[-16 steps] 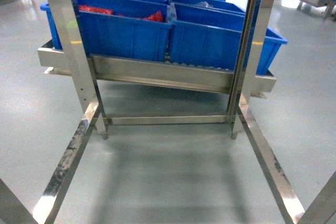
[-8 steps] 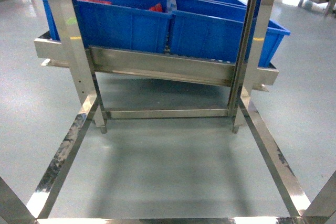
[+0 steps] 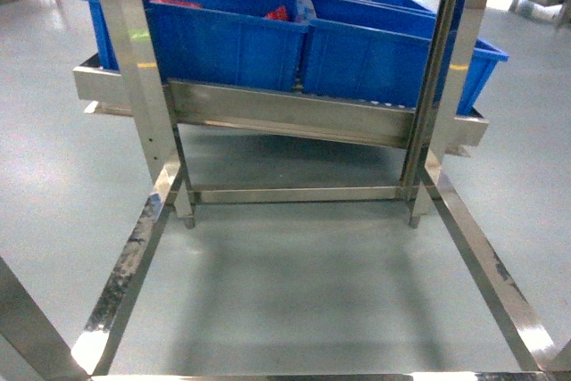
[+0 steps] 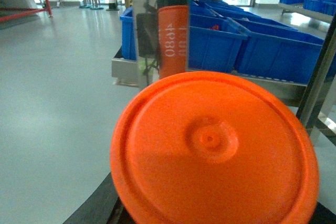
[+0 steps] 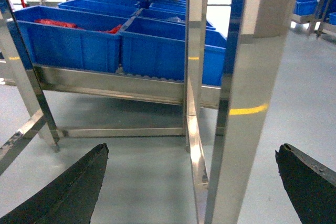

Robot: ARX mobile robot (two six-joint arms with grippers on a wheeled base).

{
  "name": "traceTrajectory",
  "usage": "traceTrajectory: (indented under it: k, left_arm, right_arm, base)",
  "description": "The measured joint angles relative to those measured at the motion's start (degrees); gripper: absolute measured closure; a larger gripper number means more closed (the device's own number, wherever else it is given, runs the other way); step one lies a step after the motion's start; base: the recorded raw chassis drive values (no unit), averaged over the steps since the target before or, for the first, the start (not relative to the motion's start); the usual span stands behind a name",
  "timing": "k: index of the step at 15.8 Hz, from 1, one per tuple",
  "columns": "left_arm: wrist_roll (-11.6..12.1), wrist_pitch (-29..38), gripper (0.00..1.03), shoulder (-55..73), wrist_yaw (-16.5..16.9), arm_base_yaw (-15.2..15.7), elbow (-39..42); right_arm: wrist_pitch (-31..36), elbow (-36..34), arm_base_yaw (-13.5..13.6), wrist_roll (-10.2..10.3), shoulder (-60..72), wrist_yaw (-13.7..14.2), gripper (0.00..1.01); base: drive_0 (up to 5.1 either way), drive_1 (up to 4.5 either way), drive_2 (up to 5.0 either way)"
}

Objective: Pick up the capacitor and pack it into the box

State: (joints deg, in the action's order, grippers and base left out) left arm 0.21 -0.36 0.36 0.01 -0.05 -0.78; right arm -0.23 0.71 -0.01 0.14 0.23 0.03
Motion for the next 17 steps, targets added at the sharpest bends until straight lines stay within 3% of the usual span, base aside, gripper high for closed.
traceTrajectory:
  k: [17]
  left_arm:
    - [0.0,0.0,0.59,0.0,-0.2,0.0,0.0]
  right_arm:
    - [0.1,0.0,0.0,0.0,0.0,0.0,0.03]
  base:
    - [-4.8,3.14,1.9]
